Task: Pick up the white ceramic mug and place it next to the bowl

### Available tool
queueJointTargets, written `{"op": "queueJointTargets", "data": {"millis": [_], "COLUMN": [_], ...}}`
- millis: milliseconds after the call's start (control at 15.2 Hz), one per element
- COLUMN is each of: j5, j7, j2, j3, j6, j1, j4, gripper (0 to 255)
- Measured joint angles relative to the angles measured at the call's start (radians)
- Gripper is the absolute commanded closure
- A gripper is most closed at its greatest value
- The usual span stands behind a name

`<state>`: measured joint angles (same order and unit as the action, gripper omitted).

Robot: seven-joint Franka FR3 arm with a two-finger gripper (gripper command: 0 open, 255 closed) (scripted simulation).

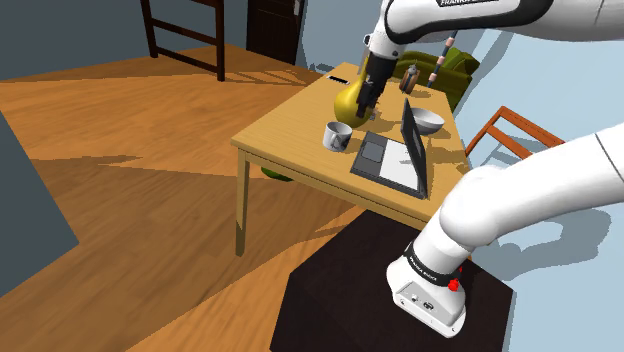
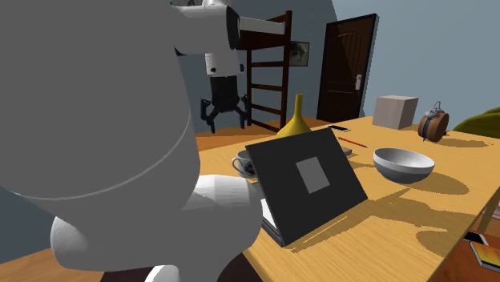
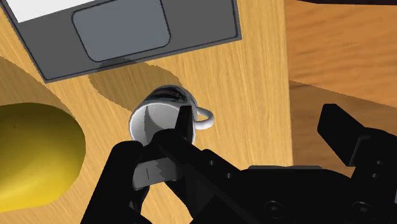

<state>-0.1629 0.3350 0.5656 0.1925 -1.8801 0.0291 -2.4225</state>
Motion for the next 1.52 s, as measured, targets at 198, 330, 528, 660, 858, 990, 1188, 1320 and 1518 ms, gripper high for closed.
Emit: {"op": "queueJointTargets", "data": {"millis": [198,330,528,660,858,990,1188,1320,1518], "j5": [0.007,0.023,0.059,0.092,0.161,0.211,0.273,0.292,0.308], "j7": [0.06,0.099,0.168,0.217,0.301,0.35,0.413,0.427,0.44], "j2": [-0.097,-0.174,-0.296,-0.37,-0.496,-0.575,-0.671,-0.703,-0.727], "j3": [0.058,0.093,0.146,0.175,0.213,0.227,0.236,0.234,0.231], "j6": [-0.069,-0.116,-0.193,-0.226,-0.25,-0.264,-0.288,-0.306,-0.345], "j1": [0.005,0.003,0.002,0.002,0.007,0.013,0.031,0.034,0.037], "j4": [0.032,0.06,0.104,0.139,0.227,0.279,0.334,0.343,0.325], "gripper": [0,0,0,0,0,0,0,0,0]}}
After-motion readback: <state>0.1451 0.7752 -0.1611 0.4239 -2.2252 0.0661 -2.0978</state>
